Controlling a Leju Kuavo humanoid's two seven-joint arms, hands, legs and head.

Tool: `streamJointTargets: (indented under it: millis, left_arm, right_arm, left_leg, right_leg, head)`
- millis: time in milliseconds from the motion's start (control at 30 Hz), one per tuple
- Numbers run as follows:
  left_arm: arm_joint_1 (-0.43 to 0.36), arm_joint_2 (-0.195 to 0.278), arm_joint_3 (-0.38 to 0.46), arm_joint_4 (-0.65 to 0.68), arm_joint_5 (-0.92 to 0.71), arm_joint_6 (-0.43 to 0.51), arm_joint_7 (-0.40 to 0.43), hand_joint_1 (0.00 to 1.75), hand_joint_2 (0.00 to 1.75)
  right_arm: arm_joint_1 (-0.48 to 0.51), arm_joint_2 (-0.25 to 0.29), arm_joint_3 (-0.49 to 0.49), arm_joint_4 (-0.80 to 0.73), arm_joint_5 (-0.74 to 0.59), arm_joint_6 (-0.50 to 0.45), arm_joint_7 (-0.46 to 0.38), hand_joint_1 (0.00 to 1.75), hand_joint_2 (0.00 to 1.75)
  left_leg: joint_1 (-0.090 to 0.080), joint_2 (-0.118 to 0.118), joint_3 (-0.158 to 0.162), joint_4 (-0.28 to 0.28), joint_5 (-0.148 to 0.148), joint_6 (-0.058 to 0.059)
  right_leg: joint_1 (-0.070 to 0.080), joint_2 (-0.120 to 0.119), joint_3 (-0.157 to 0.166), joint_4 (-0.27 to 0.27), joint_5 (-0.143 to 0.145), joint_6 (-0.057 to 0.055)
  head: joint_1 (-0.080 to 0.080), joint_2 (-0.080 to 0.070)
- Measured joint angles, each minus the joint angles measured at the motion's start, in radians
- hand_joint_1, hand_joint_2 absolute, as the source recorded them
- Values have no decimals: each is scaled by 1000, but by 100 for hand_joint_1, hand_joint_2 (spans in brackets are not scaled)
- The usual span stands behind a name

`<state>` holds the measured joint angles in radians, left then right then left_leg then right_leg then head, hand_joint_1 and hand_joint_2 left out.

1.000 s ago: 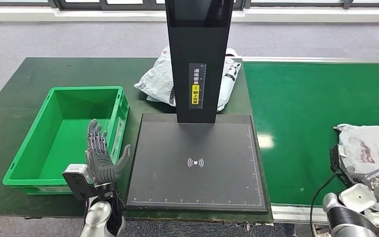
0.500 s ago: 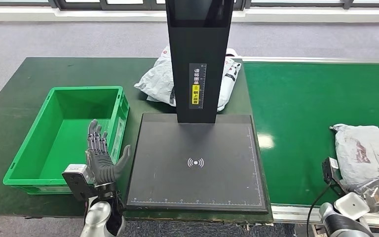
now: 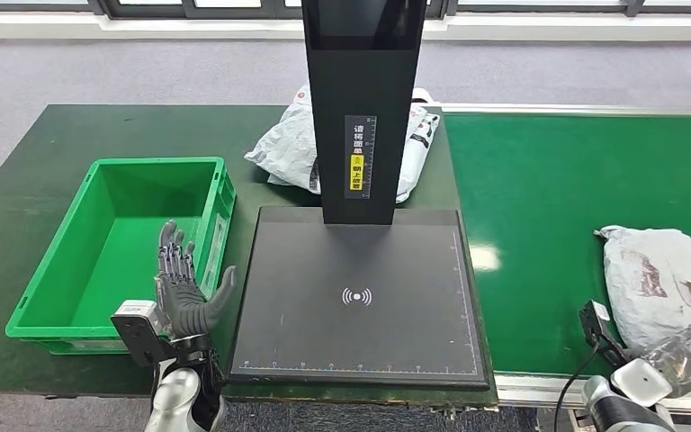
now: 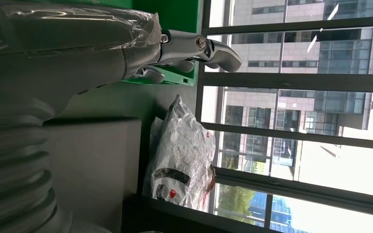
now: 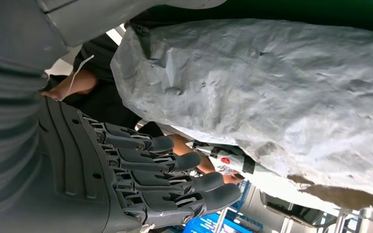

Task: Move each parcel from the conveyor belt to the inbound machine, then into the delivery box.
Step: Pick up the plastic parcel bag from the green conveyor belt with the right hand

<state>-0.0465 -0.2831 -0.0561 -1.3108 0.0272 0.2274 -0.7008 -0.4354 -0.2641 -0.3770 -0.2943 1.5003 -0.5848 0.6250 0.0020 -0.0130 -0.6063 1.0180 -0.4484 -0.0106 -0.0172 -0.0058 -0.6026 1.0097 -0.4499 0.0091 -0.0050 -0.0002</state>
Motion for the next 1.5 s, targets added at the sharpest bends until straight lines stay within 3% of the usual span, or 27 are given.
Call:
streamJointTargets:
  millis: [67,200,733,867,967,1133,1200,1267,1400,1467,1500]
  left_arm:
    - [0,0,0,1,-1,-2,0,0,175]
    - [-1,0,0,6,-4,-10,0,0,175]
    - [-1,0,3,16,-4,-6,0,0,175]
    - [-1,0,3,16,-4,2,0,0,175]
    - [-1,0,3,15,4,16,0,0,175]
    - [0,0,3,13,14,28,0,0,175]
    - [0,0,3,11,14,33,0,0,175]
    - [1,0,3,9,14,38,0,0,175]
    - [1,0,3,8,7,35,0,0,175]
    - [1,0,4,8,-2,27,0,0,175]
    - [1,0,5,8,-7,22,0,0,175]
  right_arm:
    - [0,-1,-5,2,2,11,3,0,175]
    - [1,-1,-16,2,9,44,18,175,175]
    - [14,-1,-37,2,26,21,13,175,175]
    - [14,0,-35,-2,26,-51,19,175,175]
    - [38,7,-22,-77,27,-104,4,175,175]
    - [84,31,-5,-270,27,-117,-38,175,175]
    - [106,51,-3,-352,26,-117,-119,175,175]
    - [126,97,-16,-461,16,-117,-304,175,175]
    - [139,270,-105,-675,-82,-118,-827,175,175]
    - [163,364,-103,-756,-143,-118,-952,175,175]
    - [181,406,-85,-795,-166,-117,-975,175,175]
  left_leg:
    - [0,0,0,0,0,0]
    - [0,0,0,0,0,0]
    - [0,0,0,0,0,0]
    - [0,-1,0,0,0,0]
    - [-1,-1,0,0,0,0]
    - [-1,-1,0,0,0,0]
    - [0,-1,-1,0,0,0]
    - [0,0,-5,0,0,0]
    - [2,3,2,-1,0,-2]
    - [4,0,1,-1,1,-2]
    - [4,-1,1,-1,1,-3]
  right_leg:
    - [0,0,0,0,0,0]
    - [0,0,0,0,0,0]
    - [0,0,1,0,0,0]
    - [0,-1,1,0,0,0]
    - [-1,-1,1,0,0,0]
    - [0,-1,1,0,0,0]
    - [0,-2,1,0,0,0]
    - [0,0,1,0,0,0]
    - [3,4,1,0,0,-1]
    - [5,1,1,0,-1,-2]
    - [6,-1,2,0,-1,-3]
  head:
    - [0,0]
    - [0,0]
    - [0,0]
    - [0,0]
    - [0,0]
    - [0,0]
    - [0,0]
    - [0,0]
    - [0,0]
    - [0,0]
    - [0,0]
